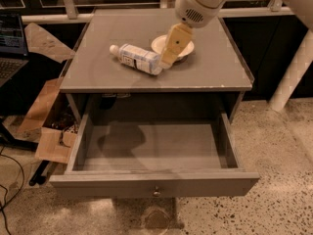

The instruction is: Place blue plastic bottle into top drawer

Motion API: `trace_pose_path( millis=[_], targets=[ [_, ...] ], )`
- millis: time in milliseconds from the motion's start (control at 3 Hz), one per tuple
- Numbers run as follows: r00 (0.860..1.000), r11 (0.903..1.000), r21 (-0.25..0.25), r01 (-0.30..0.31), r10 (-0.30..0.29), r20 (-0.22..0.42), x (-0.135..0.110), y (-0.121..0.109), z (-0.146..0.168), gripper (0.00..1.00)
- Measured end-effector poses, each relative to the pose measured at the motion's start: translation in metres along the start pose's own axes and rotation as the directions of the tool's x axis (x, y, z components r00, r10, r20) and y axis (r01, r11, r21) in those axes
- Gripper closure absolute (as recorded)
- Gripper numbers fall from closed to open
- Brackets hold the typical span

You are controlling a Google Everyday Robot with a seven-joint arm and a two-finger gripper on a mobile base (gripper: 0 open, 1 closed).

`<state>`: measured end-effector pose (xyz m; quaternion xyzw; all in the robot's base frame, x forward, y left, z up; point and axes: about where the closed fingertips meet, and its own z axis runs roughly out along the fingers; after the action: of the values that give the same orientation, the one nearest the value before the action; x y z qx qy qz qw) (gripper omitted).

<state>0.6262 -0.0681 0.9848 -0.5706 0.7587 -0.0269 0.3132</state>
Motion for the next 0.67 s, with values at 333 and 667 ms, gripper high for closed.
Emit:
trace_pose_path(
  millis=[333,667],
  targets=[
    [0.999,0.9999,0.011,0.009,-0.010,0.044,-0.021,-0.016,0.020,0.00],
    [0.998,0.9992,0.005,0.040,-0.040,0.057,-0.041,-0.033,0.037,0.00]
  ],
)
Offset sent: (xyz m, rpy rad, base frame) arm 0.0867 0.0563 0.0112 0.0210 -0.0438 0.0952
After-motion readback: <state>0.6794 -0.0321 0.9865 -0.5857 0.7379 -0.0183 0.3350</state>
